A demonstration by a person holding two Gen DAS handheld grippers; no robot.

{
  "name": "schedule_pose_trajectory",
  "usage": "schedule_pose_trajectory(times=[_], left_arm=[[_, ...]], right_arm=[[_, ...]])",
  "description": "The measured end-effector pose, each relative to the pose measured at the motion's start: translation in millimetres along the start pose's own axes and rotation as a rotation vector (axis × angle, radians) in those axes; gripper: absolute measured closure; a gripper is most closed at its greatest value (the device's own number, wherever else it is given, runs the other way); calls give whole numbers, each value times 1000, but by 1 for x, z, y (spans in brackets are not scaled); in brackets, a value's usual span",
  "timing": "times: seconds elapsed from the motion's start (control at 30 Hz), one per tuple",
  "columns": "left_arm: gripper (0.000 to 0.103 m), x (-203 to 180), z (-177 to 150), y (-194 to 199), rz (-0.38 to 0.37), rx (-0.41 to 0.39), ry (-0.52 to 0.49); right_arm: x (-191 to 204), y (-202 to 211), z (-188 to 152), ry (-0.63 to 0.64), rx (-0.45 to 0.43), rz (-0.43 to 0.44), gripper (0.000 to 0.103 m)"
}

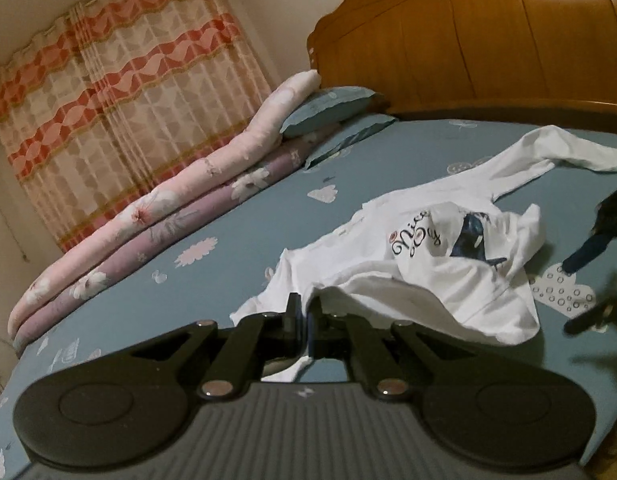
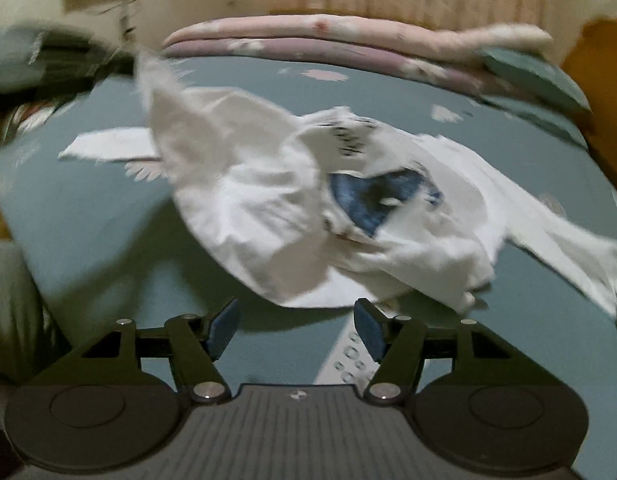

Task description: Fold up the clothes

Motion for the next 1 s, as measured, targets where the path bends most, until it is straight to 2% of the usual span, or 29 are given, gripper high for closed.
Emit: schedule_pose_trajectory(times=[0.13,0.23,0.33,0.37,0.43,0.47,0.63,0.73,0.93,1.0], left_arm=[[102,0,8,-4,-15,-14,-16],[102,1,11,-8,-28,-17,-16],[102,3,8,-11,-47,3,-3],[102,4,6,-11,-53,9,2],[102,5,3,-13,-65,24,10],[102,5,-1,-13,-64,34,10],[102,5,-16,-4,-88,78,-5],[101,2,-22,9,-107,103,-65],[101,2,-23,40,-132,107,-123],[102,1,-24,48,-153,118,-122]], right_arm=[[22,-22,-1,142,-20,-35,34],[31,-47,-6,264,-20,-135,34],[29,-65,-8,310,-29,-200,36],[27,-69,-7,313,-40,-210,40],[24,-73,-5,342,-21,-233,72],[23,-74,-3,357,0,-234,100],[12,-50,7,302,86,-86,99],[4,-28,15,285,129,-3,99],[-3,22,49,196,155,179,99],[-1,32,57,189,171,201,99]])
Point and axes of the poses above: each gripper's, at about its wrist camera, not at the fingertips, and y roughly against the way its jaws point, x to its left, z to its top, the point moved 5 cm from there along -y, roughly the way its jaws point, and after that the axes turned 4 degrees about -x, right-handed, at the moved point
